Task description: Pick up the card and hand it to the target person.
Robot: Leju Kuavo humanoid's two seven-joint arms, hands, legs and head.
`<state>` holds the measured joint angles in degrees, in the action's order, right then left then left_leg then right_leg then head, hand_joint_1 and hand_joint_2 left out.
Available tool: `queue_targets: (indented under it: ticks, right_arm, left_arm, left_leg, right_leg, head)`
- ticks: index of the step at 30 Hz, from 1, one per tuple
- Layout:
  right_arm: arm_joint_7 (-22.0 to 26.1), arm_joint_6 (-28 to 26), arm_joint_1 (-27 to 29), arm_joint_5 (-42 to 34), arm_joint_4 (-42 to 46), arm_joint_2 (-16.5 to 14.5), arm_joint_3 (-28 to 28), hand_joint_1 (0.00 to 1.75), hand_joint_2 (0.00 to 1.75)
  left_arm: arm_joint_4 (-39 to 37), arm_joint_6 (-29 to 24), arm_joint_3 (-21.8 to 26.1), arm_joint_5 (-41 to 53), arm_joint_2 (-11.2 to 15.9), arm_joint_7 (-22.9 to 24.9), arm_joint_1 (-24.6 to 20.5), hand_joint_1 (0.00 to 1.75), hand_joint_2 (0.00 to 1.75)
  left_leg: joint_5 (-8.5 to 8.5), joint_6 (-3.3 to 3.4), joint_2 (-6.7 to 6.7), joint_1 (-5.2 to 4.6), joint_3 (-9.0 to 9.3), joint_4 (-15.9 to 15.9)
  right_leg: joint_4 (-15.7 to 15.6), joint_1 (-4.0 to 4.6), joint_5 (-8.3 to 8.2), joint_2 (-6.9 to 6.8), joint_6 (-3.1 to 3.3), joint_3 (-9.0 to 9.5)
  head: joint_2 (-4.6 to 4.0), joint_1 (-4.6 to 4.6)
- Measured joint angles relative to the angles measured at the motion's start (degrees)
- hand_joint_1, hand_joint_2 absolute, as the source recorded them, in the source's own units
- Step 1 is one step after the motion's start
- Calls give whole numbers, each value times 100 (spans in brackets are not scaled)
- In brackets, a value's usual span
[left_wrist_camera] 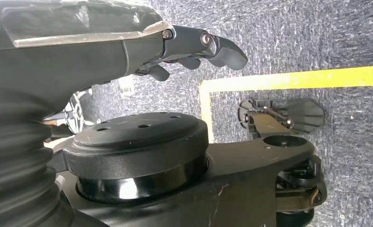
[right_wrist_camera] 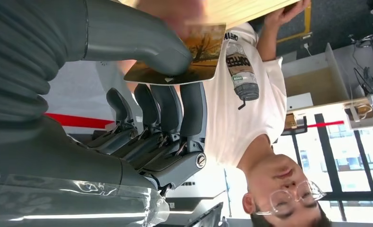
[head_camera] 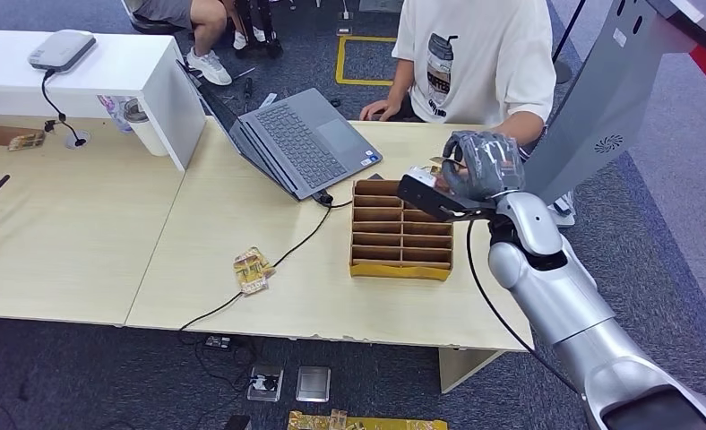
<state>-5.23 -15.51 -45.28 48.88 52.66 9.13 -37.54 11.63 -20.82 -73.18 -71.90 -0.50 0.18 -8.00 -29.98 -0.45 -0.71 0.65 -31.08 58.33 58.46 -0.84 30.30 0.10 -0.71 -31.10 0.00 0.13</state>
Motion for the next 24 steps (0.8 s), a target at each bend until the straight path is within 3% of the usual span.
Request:
queue_targets:
  ticks: [5,7,9,11,24]
  right_arm:
    - [92,-56,-3,84,-95,-157,-28,129,175]
    - [159,-112,-8,86,-192,-251,-36,86,175]
    - [247,-184,-17,81,-317,-364,-50,27,175]
    - [322,-249,-31,73,-432,-469,-72,3,175]
    - [333,-233,-127,66,-787,-701,-167,0,175]
  left_arm:
    - [0,10,-15,8,-7,60,-44,0,175]
    - [0,10,-21,6,-10,78,-51,0,175]
    - [0,9,-21,-3,-11,85,-56,0,175]
    - [0,4,-21,-13,-11,85,-57,0,175]
    - [-1,-27,-21,-33,-9,100,-8,0,175]
  left_leg:
    - [0,0,0,0,-1,0]
    - [0,0,0,0,-3,-1]
    - [0,0,0,1,-4,-1]
    - [0,0,0,1,-4,-1]
    - [1,0,0,0,-4,0]
  right_leg:
    - [2,0,0,0,0,0]
    - [4,1,0,0,0,-1]
    - [5,1,0,1,0,-3]
    - [5,1,1,0,1,-4]
    - [4,0,0,-1,0,-3]
  head:
    - [0,-3]
    - [0,-2]
    - [0,-2]
    - [0,-7]
    - [0,4]
